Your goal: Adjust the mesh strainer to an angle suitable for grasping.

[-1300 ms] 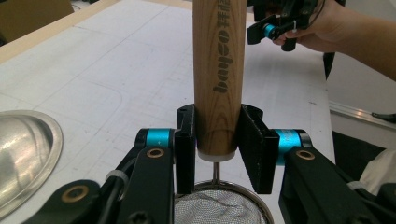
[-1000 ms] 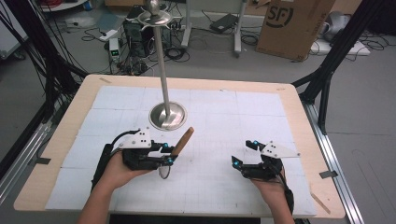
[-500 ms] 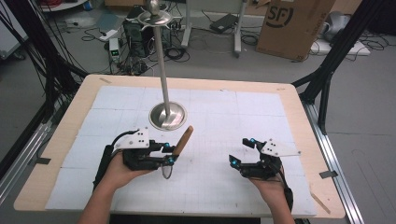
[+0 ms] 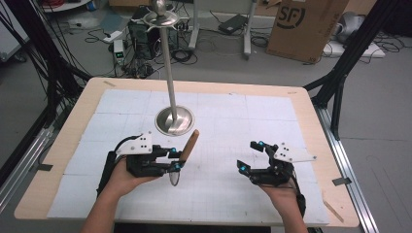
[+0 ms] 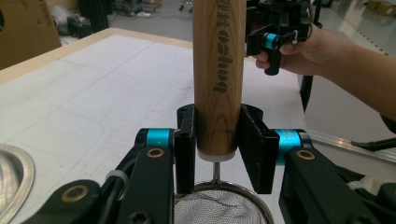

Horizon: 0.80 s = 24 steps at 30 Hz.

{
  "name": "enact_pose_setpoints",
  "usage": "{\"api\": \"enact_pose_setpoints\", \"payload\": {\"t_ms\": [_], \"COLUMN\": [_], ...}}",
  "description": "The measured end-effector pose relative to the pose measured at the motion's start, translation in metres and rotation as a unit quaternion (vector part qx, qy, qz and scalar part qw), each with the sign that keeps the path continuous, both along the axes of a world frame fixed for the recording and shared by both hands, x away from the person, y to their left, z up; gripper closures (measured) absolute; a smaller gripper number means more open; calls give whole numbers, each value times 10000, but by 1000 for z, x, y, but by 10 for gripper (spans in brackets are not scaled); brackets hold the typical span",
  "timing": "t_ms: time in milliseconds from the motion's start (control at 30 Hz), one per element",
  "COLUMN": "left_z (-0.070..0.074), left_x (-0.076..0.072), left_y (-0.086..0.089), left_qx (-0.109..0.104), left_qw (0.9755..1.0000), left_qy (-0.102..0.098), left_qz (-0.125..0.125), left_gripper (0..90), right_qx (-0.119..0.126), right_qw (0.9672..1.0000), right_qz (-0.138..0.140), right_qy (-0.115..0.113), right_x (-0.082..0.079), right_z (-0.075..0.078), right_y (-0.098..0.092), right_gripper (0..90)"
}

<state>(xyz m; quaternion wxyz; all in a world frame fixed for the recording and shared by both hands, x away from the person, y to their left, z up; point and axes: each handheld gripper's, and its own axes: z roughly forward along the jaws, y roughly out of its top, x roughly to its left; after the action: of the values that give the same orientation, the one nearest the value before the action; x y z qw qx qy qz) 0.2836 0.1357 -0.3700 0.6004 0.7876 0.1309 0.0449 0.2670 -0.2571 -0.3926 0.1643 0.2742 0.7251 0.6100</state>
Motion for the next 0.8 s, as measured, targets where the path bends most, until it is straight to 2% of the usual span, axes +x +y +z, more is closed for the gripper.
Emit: {"api": "enact_pose_setpoints", "payload": {"t_ms": [167,367,533,800], "left_z": [0,0,0,2], "left_x": [0,3,3,1], "left_y": [0,0,-1,-1], "left_qx": [-64,-327,-314,-323], "left_qw": [10000,9994,9995,9994], "left_qy": [-4,-21,-43,-91], "left_qz": [-5,-68,-66,-41], "left_gripper": [684,684,684,684], "right_qx": [-101,-118,-180,-265], "right_qw": [9999,9998,9995,9984], "right_qz": [33,125,204,462], "right_qy": [-84,-125,-189,-192], "right_x": [-1,3,5,9], "right_z": [10,20,30,33], "right_y": [5,11,23,39], "right_gripper": [152,152,152,152]}}
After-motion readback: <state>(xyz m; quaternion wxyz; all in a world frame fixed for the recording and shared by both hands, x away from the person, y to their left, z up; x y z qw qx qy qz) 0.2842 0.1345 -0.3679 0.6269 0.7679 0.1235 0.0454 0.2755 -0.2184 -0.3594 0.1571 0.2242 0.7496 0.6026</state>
